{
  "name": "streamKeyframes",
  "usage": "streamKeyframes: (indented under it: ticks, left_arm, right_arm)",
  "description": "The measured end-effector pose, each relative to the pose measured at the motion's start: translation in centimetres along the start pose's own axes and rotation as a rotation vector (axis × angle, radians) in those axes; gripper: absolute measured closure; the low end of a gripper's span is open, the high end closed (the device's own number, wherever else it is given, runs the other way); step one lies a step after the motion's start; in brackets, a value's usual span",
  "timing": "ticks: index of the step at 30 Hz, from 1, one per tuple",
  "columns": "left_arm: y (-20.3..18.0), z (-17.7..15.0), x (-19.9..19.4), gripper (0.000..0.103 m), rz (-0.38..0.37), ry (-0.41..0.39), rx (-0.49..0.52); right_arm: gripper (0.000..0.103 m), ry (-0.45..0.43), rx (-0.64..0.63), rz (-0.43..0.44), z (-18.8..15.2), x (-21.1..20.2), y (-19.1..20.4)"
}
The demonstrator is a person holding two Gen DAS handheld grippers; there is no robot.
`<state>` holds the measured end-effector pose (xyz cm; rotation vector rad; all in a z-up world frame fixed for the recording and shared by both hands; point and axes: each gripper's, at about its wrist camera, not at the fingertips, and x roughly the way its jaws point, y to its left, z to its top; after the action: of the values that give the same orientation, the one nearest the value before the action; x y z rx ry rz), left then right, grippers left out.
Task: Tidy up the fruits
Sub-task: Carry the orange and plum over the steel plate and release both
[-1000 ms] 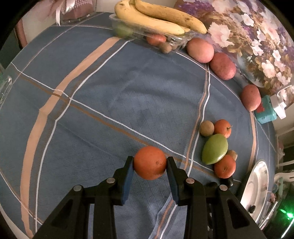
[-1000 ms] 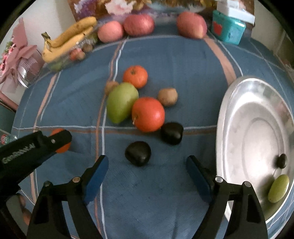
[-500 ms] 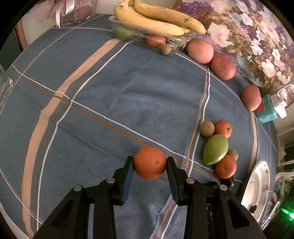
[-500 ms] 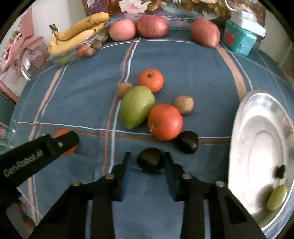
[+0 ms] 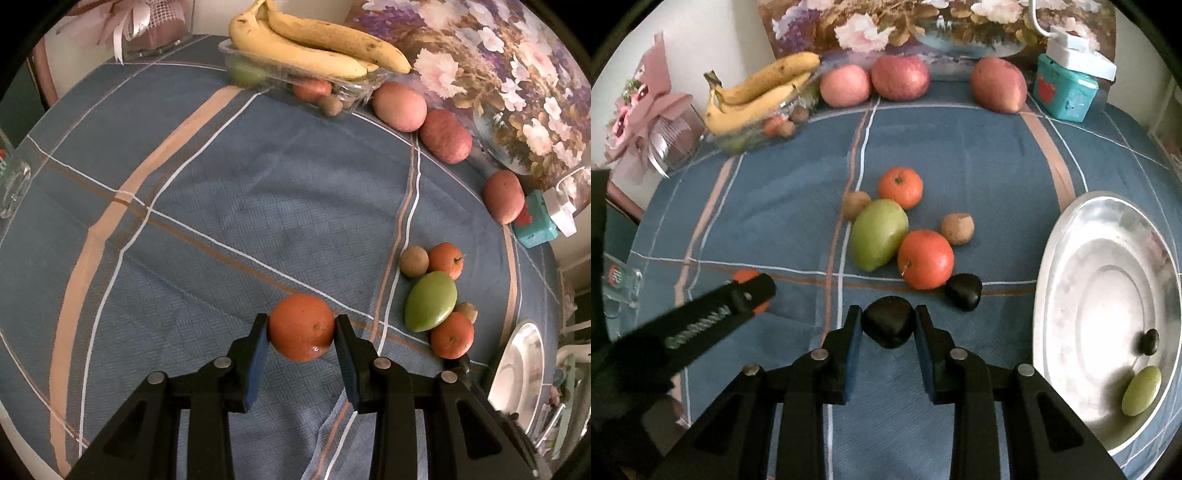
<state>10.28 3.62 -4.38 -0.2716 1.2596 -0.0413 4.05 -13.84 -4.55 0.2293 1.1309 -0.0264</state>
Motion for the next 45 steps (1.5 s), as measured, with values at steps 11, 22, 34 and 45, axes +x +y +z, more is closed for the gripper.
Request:
streamKeyframes:
  ticks: [11,22,34,45]
  left_arm:
    - [-3.0,-0.8,-0.8,0.065,0.01,-0.025,0.083]
    - [-10.5,-4.8,-1.9,0.065,-0.105,-0.008,0.296]
    - [-20.4,-10.3,-1.1,0.065,-0.213,-0.019,0.575]
    - [-21.7,-11.2,1.1,0.05,-0.188,0.025,0.594]
  right_arm:
    - [0.074,-0.051,0.153,-0.061,0.6,-3.0,-6.0]
    - [0.074,-0.094,0.378,-0.166,0.2,-5.8,-16.2]
    - [0.074,-0.083,0.529,-0.231,-2.2,-6.9,-22.9]
    - [0.073,-0.059,0.549,-0.185,-2.6,-6.0,-23.6]
